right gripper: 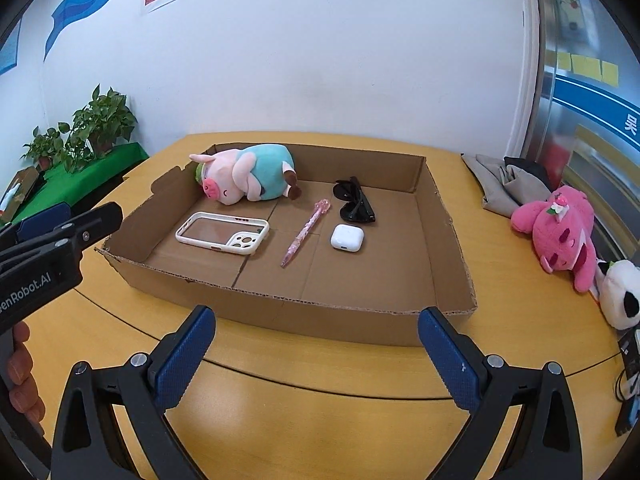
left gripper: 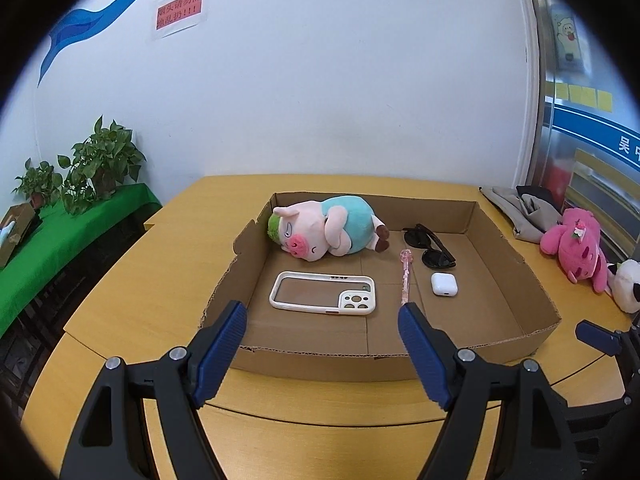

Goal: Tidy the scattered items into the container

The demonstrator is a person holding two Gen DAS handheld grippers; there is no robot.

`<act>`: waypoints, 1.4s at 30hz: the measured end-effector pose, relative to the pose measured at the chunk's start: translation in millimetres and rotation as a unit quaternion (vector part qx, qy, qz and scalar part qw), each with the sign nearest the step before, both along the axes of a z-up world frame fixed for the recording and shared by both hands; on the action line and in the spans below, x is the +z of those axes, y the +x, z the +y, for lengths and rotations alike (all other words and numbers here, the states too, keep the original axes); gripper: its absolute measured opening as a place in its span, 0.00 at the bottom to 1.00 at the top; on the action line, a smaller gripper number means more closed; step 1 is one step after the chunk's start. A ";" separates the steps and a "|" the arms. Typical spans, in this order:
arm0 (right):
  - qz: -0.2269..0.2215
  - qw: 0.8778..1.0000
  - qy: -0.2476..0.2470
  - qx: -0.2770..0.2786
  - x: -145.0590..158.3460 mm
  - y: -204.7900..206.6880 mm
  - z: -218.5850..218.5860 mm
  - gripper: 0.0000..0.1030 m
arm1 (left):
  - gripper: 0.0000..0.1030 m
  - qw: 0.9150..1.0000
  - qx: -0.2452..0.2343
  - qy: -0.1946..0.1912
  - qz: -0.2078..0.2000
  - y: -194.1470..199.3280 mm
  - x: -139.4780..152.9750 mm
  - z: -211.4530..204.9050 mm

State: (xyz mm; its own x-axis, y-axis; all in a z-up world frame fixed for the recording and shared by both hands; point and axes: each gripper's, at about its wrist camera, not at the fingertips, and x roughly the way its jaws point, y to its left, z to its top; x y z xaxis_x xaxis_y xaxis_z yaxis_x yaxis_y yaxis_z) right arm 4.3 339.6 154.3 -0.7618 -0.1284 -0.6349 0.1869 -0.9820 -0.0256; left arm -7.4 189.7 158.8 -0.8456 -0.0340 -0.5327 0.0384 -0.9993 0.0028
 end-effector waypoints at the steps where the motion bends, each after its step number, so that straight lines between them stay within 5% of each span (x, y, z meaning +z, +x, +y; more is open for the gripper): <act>1: -0.001 1.000 -0.002 -0.001 -0.9 1.0 1.4 1.00 | 0.76 1.000 -0.005 0.001 0.001 0.3 -0.2 1.7; 42: -0.014 1.000 -0.006 -0.008 -13.7 -1.7 6.8 1.00 | 0.76 0.999 -0.023 0.014 -0.037 -5.1 -29.9 14.3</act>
State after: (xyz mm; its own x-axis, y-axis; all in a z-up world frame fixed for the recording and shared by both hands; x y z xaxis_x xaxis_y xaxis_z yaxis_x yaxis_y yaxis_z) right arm 2.6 346.4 140.6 -0.7459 -0.1232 -0.6546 0.1713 -0.9852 -0.0098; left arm -12.5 204.0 128.9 -0.8039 0.0191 -0.5944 -0.0064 -0.9997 -0.0234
